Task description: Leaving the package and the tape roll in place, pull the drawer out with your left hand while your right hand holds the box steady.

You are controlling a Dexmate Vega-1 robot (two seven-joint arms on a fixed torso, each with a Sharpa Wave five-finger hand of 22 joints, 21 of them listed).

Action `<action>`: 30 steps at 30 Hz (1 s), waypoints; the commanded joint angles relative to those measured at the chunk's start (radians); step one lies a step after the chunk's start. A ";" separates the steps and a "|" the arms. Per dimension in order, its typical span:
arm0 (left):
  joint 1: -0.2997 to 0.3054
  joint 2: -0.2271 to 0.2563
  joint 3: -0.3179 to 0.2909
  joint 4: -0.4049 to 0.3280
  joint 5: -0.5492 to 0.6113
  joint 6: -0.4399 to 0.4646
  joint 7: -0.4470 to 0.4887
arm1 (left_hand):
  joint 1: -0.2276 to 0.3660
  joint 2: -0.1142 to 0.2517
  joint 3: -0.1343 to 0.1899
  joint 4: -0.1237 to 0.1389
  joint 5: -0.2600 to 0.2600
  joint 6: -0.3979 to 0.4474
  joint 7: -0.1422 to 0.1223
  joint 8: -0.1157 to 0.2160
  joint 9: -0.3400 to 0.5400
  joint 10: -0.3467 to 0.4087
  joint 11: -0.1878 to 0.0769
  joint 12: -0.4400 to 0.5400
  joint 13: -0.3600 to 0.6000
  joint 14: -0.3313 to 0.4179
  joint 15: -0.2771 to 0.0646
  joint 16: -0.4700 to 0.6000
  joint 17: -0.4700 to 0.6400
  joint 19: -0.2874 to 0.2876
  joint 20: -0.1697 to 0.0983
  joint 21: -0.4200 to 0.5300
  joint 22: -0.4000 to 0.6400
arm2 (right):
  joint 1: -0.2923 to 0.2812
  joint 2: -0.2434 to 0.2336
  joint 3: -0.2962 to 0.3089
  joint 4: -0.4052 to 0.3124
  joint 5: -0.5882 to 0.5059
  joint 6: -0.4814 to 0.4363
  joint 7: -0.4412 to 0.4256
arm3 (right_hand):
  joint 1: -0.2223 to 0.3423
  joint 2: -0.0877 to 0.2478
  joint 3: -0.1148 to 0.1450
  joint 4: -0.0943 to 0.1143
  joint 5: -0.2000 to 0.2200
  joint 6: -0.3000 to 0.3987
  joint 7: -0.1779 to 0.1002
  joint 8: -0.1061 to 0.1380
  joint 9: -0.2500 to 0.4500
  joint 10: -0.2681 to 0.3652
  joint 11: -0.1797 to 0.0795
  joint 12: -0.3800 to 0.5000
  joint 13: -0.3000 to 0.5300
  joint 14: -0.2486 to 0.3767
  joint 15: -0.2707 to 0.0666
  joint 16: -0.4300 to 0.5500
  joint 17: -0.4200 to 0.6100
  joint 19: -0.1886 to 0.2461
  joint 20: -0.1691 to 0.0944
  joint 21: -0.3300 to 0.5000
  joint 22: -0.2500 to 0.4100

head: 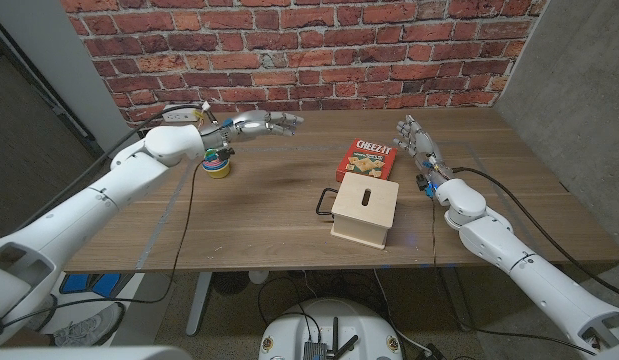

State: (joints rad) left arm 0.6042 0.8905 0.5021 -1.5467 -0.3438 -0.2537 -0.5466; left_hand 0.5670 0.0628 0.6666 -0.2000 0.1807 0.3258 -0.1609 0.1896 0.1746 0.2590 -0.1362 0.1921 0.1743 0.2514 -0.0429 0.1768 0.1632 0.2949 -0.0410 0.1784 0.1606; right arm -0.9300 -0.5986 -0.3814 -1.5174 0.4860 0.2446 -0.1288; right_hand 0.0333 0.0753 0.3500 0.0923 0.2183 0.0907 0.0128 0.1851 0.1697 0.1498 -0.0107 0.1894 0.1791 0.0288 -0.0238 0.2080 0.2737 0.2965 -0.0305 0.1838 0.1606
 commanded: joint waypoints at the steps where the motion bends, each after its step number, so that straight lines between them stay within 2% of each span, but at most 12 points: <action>1: -0.115 0.047 0.058 0.013 0.139 -0.056 -0.153 | 0.059 -0.013 0.011 0.000 -0.006 -0.001 -0.008 0.004 0.005 0.005 -0.011 0.000 0.002 0.004 -0.144 -0.002 -0.001 -0.019 -0.026 -0.003 0.004 | -0.028 0.004 0.001 -0.046 -0.042 -0.012 -0.068 | 0.008 0.030 0.009 0.000 0.004 0.007 0.004 0.000 0.003 0.012 0.000 0.000 0.002 0.009 0.005 0.002 -0.001 0.006 0.000 0.002 0.005; 5: -0.149 0.046 0.068 0.032 0.170 -0.095 -0.191 | 0.091 -0.025 0.011 0.001 -0.006 -0.001 -0.020 0.006 0.005 0.007 -0.025 -0.001 0.002 0.006 -0.158 -0.002 -0.001 -0.033 -0.013 -0.003 0.004 | -0.045 0.005 0.005 -0.067 -0.056 -0.012 -0.096 | 0.010 0.032 0.011 -0.001 0.005 0.008 0.004 0.000 0.003 0.013 0.000 0.001 0.002 0.013 0.006 0.003 -0.003 0.008 0.005 0.003 0.005; 9: -0.189 0.037 0.088 0.060 0.219 -0.155 -0.228 | 0.126 -0.037 0.009 0.002 -0.005 0.004 -0.032 0.009 0.006 0.017 -0.038 0.001 0.002 0.007 -0.167 -0.003 -0.001 -0.038 -0.017 -0.001 0.004 | -0.056 0.005 0.007 -0.083 -0.063 -0.016 -0.110 | 0.011 0.031 0.012 -0.002 0.005 0.008 0.004 0.001 0.003 0.014 0.000 0.001 0.002 0.014 0.007 0.003 -0.003 0.008 0.006 0.003 0.005; 13: -0.213 0.026 0.098 0.083 0.276 -0.228 -0.227 | 0.148 -0.045 0.007 0.002 -0.004 0.009 -0.040 0.012 0.006 0.022 -0.048 0.001 0.002 0.003 -0.171 -0.004 -0.001 -0.038 -0.020 0.001 0.005 | -0.070 0.010 0.009 -0.095 -0.078 -0.014 -0.135 | 0.010 0.031 0.012 -0.002 0.004 0.009 0.004 0.001 0.003 0.015 0.001 0.001 0.002 0.014 0.006 0.003 -0.004 0.008 0.006 0.003 0.005; 17: -0.230 0.011 0.107 0.109 0.309 -0.292 -0.225 | 0.165 -0.050 0.006 0.002 -0.004 0.008 -0.039 0.012 0.006 0.021 -0.049 -0.001 0.002 0.002 -0.172 -0.004 -0.001 -0.039 -0.026 0.002 0.005 | -0.081 0.013 0.011 -0.103 -0.087 -0.011 -0.148 | 0.010 0.031 0.013 -0.002 0.004 0.011 0.004 0.001 0.003 0.015 0.002 0.001 0.002 0.015 0.006 0.003 -0.005 0.009 0.006 0.003 0.005; 19: -0.243 0.004 0.115 0.122 0.340 -0.333 -0.222 | 0.189 -0.060 0.001 0.005 -0.004 0.005 -0.034 0.011 0.007 0.011 -0.046 -0.005 0.002 -0.006 -0.156 -0.006 -0.001 -0.032 -0.041 0.005 0.005 | -0.084 0.014 0.012 -0.106 -0.091 -0.010 -0.154 | 0.010 0.031 0.013 -0.002 0.004 0.011 0.004 0.001 0.003 0.015 0.002 0.001 0.002 0.015 0.007 0.003 -0.005 0.009 0.006 0.003 0.005; 21: -0.254 0.000 0.123 0.134 0.369 -0.374 -0.223 | 0.199 -0.060 -0.002 0.007 -0.005 0.004 -0.028 0.011 0.007 0.009 -0.043 -0.005 0.002 -0.008 -0.152 -0.006 0.000 -0.032 -0.043 0.005 0.005 | -0.088 0.014 0.013 -0.111 -0.096 -0.013 -0.159 | 0.010 0.031 0.013 -0.002 0.004 0.012 0.004 0.001 0.003 0.015 0.002 0.000 0.002 0.014 0.005 0.003 -0.005 0.010 0.006 0.003 0.005; 30: -0.303 -0.032 0.147 0.201 0.477 -0.542 -0.202 | 0.224 -0.065 -0.013 0.010 -0.006 0.013 -0.029 0.013 0.008 0.018 -0.050 -0.002 0.003 0.004 -0.162 -0.001 0.000 -0.022 -0.054 0.009 0.005 | -0.095 0.017 0.014 -0.119 -0.113 -0.014 -0.175 | 0.010 0.031 0.015 -0.002 0.003 0.012 0.003 0.001 0.003 0.017 0.003 0.000 0.002 0.017 0.006 0.004 -0.007 0.010 0.006 0.003 0.005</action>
State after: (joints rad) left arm 0.3606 0.8898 0.6192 -1.4137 0.0122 -0.6209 -0.7571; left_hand 0.7756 -0.0012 0.6585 -0.1899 0.1807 0.3304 -0.1896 0.1971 0.1795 0.2715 -0.1806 0.1885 0.1743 0.2481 -0.0393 0.1769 0.1632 0.2656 -0.0396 0.1785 0.1605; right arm -1.0108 -0.5856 -0.3703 -1.6204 0.3948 0.2315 -0.2784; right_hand 0.0385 0.0805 0.3576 0.0930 0.2183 0.0961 0.0182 0.1851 0.1696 0.1607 -0.0108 0.1894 0.1791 0.0346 -0.0178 0.2080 0.2645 0.3019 -0.0250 0.1838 0.1605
